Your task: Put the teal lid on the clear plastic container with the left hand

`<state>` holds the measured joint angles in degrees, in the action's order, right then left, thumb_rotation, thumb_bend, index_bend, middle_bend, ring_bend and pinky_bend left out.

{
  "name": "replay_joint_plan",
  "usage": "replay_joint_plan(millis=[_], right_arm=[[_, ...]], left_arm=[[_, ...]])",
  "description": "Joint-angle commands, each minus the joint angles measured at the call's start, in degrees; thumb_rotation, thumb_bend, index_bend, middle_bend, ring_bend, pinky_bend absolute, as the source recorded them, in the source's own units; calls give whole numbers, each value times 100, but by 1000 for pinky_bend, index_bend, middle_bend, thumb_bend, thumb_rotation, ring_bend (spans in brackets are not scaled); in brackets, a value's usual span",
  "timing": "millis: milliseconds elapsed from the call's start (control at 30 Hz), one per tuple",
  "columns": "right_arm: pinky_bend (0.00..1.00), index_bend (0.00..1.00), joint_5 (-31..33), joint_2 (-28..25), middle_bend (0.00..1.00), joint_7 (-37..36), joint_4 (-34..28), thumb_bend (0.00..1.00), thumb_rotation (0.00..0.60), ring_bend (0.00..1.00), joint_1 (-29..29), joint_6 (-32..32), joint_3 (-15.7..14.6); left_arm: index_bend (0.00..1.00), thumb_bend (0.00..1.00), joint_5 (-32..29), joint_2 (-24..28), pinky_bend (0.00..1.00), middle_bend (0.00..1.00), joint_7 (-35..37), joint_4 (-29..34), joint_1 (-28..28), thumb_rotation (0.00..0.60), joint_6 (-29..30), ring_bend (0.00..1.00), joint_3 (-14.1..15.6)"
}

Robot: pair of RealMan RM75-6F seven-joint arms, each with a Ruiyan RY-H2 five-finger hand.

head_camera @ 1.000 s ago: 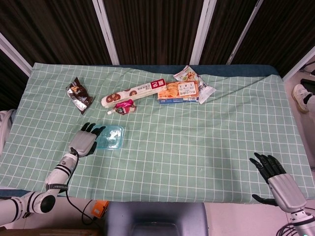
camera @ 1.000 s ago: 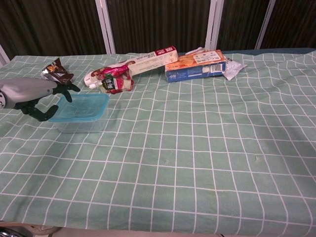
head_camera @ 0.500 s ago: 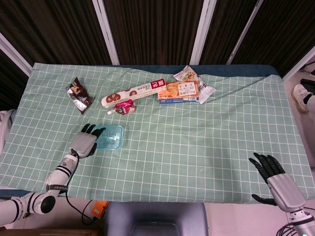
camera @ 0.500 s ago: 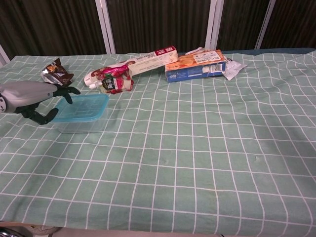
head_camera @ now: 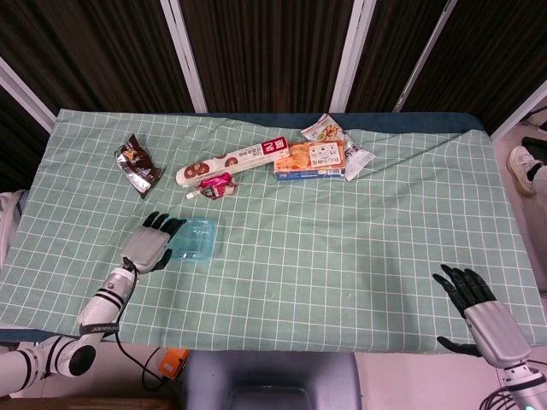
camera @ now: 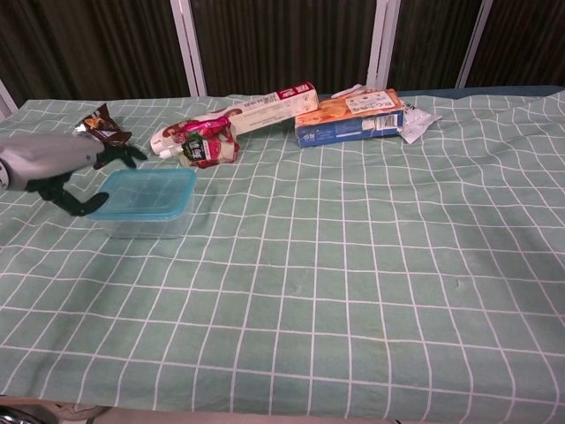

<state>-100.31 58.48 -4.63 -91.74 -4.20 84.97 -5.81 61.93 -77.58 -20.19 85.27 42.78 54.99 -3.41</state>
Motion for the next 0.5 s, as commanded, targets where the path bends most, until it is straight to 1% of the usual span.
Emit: replay_joint_plan(millis=[33,100,167,233,267,333,367,400,467,500], right_arm=[[0,45,-6,0,110,7,6,186,600,0,5,7,-3],[0,45,-9,3,110,19,7,186,600,0,12,14,-6],[0,45,-12,11,110,40,10,186,600,0,22,24,-8],[0,45,-5,22,110,71,8,185,600,0,30,27,-7],[0,45,9,37,110,109,6,186,600,0,33,19,-2],[0,45,27,69,110,188,-2,186,600,0,34,-5,5],[0,45,40,98,110,265,-8,186,600,0,30,-31,13],[0,45,52,129,110,343,-15,186,600,0,25,-58,21],[0,45,81,209,110,565,-38,185,600,0,9,-144,33],[0,45,100,241,110,642,-61,186,600,0,7,-178,34]], left_arm=[[0,483,1063,264,31,0,481,416,-367,600,1119,0,-159],[0,459,1430,504,29,0,551,764,-576,600,1510,0,-69],[0,445,1816,757,28,0,642,1130,-894,600,1935,0,146],[0,426,2182,914,26,0,726,1310,-1256,600,2340,0,446],[0,418,2435,972,25,0,773,1330,-1540,600,2633,0,689],[0,398,2793,947,22,0,871,1172,-2006,600,3110,0,1054],[0,388,2957,864,19,0,953,969,-2331,600,3423,0,1260],[0,380,3045,776,14,0,1047,785,-2558,600,3622,0,1390],[0,370,3163,528,4,0,1463,286,-2962,600,3954,0,1558],[0,367,3124,445,0,0,1648,119,-3078,600,3984,0,1587]])
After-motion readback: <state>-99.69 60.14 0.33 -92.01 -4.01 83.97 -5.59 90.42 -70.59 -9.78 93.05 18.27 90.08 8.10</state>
